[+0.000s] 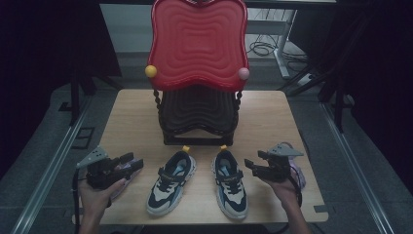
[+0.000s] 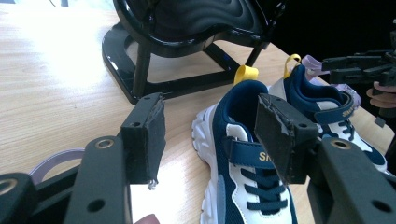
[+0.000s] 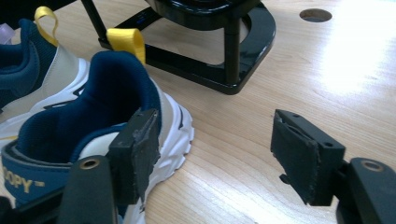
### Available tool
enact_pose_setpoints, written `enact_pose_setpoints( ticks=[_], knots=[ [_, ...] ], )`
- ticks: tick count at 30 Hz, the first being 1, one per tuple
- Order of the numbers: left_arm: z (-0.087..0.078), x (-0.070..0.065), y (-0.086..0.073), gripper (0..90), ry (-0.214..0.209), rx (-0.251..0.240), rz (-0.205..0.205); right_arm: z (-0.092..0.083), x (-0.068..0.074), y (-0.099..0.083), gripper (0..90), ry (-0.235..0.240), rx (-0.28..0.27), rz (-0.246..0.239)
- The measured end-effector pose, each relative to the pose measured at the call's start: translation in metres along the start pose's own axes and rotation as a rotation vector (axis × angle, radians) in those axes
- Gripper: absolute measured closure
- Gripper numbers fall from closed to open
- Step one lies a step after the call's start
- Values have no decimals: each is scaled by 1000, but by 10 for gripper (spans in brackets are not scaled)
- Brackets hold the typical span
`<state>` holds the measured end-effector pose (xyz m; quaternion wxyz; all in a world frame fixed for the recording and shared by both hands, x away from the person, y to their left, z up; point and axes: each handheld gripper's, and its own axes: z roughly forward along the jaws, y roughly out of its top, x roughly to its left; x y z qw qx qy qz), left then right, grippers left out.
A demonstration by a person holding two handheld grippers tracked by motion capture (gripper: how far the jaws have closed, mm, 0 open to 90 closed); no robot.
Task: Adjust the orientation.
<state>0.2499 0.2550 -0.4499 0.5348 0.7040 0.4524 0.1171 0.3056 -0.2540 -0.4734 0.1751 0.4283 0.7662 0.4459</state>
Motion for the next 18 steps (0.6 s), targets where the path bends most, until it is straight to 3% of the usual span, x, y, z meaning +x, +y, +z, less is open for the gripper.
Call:
enact_pose_setpoints(
  ticks=[3, 6, 9, 15, 18],
  knots=[
    [0, -1, 0, 430, -12, -9, -7, 1, -3, -1, 327, 10, 1, 10],
    [-2, -2, 0, 448, -9, -23, -11, 3, 0, -3, 328, 1, 25, -31],
    [-4, -3, 0, 463, -12, -34, -15, 3, 0, -3, 333, 8, 17, -26],
    [3, 0, -3, 536, -21, -1, -32, -2, -4, -4, 371, 21, -10, -9],
    [12, 3, -8, 592, -38, 11, -65, -4, -9, -5, 405, 22, -23, -2]
  ],
)
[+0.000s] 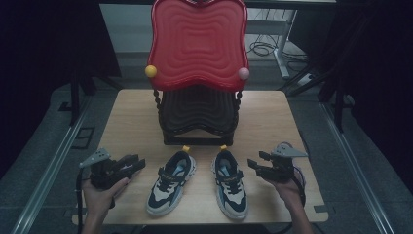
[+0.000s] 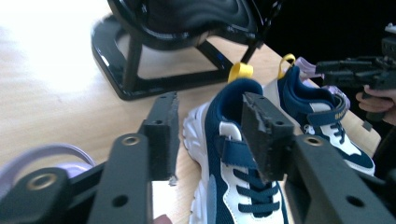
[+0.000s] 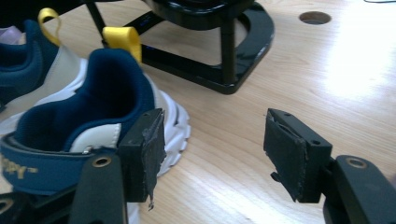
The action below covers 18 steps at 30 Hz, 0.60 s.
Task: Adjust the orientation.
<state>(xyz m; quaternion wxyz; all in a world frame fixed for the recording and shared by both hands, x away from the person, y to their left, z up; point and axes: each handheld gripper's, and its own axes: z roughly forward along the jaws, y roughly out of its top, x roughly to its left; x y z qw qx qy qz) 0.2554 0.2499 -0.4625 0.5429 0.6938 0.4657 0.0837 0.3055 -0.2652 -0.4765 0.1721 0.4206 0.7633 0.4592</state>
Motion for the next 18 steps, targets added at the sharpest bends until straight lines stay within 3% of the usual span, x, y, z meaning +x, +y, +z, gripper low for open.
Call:
enact_pose_setpoints(
  ticks=[3, 4, 9, 12, 15, 18],
  knots=[
    [9, 2, -2, 644, 2, 17, -16, -5, -5, 3, 432, 22, -32, 27],
    [11, 1, -2, 678, 4, 22, -14, -11, -5, 5, 444, 15, -36, 9],
    [13, -7, 1, 782, 17, 31, 29, -21, -6, 6, 466, 21, -60, 36],
    [8, -11, -2, 850, 47, 44, 52, -17, -4, 10, 466, 39, -60, 26],
    [3, -9, -3, 898, 74, 45, 39, -10, 0, 11, 461, 45, -43, 1],
    [-3, -8, -1, 900, 106, 47, 34, -8, 1, 9, 461, 52, -22, 7]
  ],
)
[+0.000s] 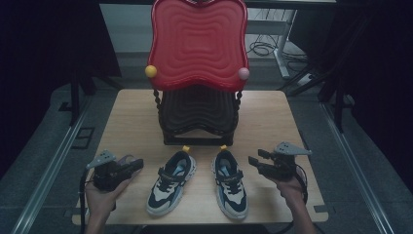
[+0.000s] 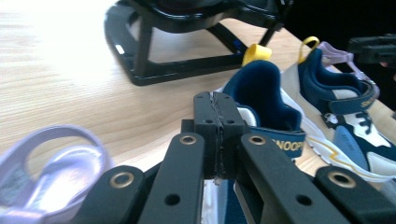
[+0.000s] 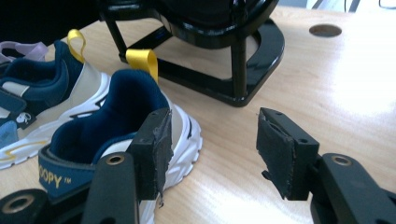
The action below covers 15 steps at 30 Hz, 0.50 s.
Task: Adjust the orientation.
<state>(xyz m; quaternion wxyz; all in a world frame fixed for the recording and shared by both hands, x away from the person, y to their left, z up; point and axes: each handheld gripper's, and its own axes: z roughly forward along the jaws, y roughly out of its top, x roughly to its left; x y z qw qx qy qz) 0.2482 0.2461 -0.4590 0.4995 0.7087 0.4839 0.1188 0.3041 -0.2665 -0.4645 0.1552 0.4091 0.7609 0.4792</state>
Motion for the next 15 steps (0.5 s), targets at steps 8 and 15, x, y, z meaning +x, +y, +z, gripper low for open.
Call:
enact_pose_setpoints(
  ticks=[8, 15],
  knots=[
    [-16, 8, -8, 900, 67, 50, -4, -4, 5, -7, 460, -3, 31, 2],
    [-20, 17, -25, 900, 92, 101, -17, -4, 4, -9, 460, -6, 37, 4]
  ],
)
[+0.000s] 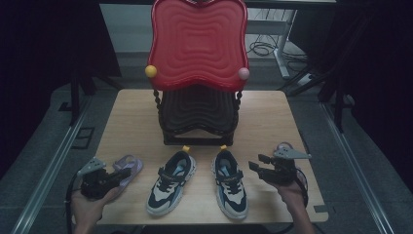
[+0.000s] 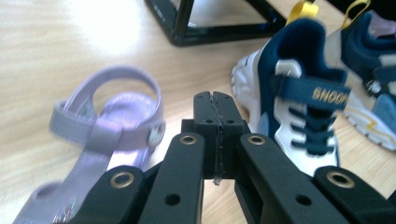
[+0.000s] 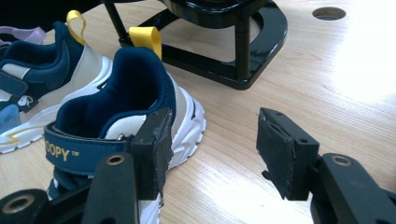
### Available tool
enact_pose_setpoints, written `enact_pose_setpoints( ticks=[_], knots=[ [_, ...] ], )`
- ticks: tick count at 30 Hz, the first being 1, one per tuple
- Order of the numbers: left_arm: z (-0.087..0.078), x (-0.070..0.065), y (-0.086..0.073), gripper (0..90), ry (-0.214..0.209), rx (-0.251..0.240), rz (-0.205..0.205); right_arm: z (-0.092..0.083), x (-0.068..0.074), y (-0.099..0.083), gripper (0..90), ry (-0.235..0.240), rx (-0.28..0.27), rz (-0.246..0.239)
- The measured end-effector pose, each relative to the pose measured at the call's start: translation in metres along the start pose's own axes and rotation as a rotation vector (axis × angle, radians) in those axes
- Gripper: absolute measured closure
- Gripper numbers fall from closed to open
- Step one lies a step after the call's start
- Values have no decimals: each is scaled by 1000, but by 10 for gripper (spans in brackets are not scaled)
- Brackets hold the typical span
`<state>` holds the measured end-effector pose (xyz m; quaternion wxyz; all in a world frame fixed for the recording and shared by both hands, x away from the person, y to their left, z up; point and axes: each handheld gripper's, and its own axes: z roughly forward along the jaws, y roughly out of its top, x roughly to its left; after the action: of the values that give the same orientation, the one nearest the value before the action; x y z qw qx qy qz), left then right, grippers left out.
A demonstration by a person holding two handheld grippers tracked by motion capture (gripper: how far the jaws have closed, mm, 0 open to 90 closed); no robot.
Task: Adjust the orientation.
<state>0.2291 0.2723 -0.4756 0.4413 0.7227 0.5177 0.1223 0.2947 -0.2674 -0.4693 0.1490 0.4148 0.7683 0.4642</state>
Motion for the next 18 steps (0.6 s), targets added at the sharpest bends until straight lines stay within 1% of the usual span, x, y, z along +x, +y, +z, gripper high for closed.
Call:
enact_pose_setpoints(
  ticks=[4, 5, 6, 7, 8, 11, 13, 18],
  knots=[
    [-2, 6, -10, 900, 18, 24, -9, 0, -3, -2, 450, -14, 6, 3],
    [-4, 9, -14, 900, 28, 37, -11, 0, -5, -3, 450, -19, 9, 11],
    [-4, 9, -14, 900, 28, 37, -11, 0, -5, -3, 450, -19, 9, 11],
    [-6, 11, -16, 900, 40, 47, -13, -1, -6, -4, 455, -18, 9, 20],
    [-6, 11, -16, 900, 40, 47, -13, -1, -6, -4, 455, -18, 9, 20],
    [-9, 13, -20, 900, 74, 74, -23, -1, -6, -5, 476, -26, 15, 7],
    [-12, 16, -23, 900, 87, 80, -29, -1, -7, -5, 475, -26, 23, 6],
    [-14, 19, -30, 900, 100, 94, -41, 0, -8, -6, 462, -29, 28, 13]
  ],
)
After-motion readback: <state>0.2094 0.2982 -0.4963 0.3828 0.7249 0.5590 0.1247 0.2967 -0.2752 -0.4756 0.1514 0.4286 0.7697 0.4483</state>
